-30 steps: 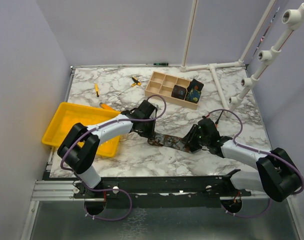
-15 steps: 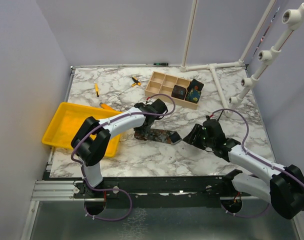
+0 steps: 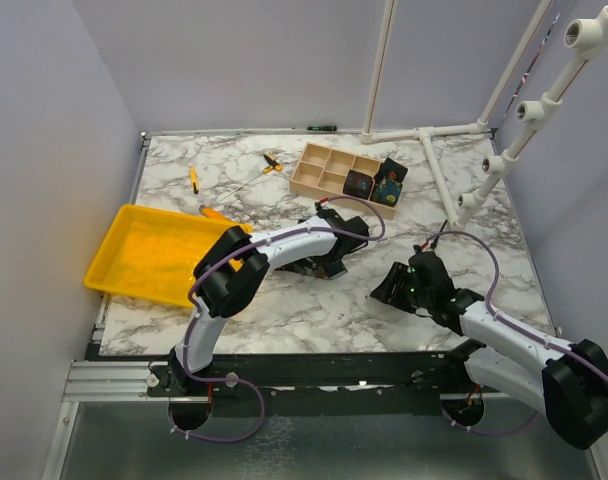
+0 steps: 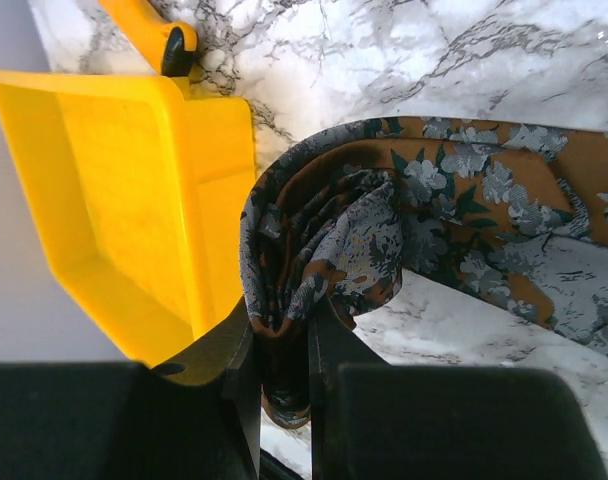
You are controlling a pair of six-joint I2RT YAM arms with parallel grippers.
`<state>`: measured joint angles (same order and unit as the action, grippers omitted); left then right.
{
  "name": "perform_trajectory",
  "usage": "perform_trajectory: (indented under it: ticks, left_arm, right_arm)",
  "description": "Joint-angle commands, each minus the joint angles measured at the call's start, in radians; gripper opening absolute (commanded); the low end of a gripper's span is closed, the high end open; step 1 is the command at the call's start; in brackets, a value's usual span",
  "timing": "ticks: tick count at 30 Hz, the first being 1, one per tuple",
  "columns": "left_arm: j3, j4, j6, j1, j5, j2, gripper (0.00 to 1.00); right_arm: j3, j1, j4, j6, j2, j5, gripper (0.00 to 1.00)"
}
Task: Roll the ties
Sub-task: Roll the tie at the center of the board.
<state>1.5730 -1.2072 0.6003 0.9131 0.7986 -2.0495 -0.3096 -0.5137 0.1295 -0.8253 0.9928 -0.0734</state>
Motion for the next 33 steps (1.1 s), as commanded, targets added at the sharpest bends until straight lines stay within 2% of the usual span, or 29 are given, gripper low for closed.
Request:
perform_trajectory:
  ticks: [1, 12, 13, 19, 22, 27, 33]
  left_arm:
    - [0.109, -0.157, 0.105, 0.054, 0.147, -0.12, 0.0]
    - [0.255, -0.217, 0.158, 0.101, 0.186, -0.321, 0.0]
    - [0.271, -0.215, 0.156, 0.104, 0.182, -0.329, 0.02]
    - [0.358, -0.169, 0.098, 0.113, 0.138, -0.351, 0.42]
    - [0.369, -0.12, 0.067, 0.114, 0.096, -0.34, 0.58]
    - [0.376, -0.081, 0.042, 0.113, 0.045, -0.316, 0.72]
    - [0.312, -0.01, 0.013, 0.112, -0.013, -0.208, 0.89]
  right_arm:
    - [0.031, -0.003, 0.058, 0.025, -0.029, -0.014, 0.53]
    - [0.032, -0.004, 0.057, 0.037, -0.035, -0.034, 0.54]
    - [0.032, -0.003, 0.056, 0.037, -0.036, -0.034, 0.54]
    - [0.032, -0.003, 0.057, 0.034, -0.037, -0.026, 0.54]
    - [0.032, -0.003, 0.062, 0.031, -0.04, -0.023, 0.54]
    - [0.032, -0.003, 0.07, 0.025, -0.054, -0.019, 0.54]
    - [0.027, -0.003, 0.081, 0.02, -0.072, -0.015, 0.55]
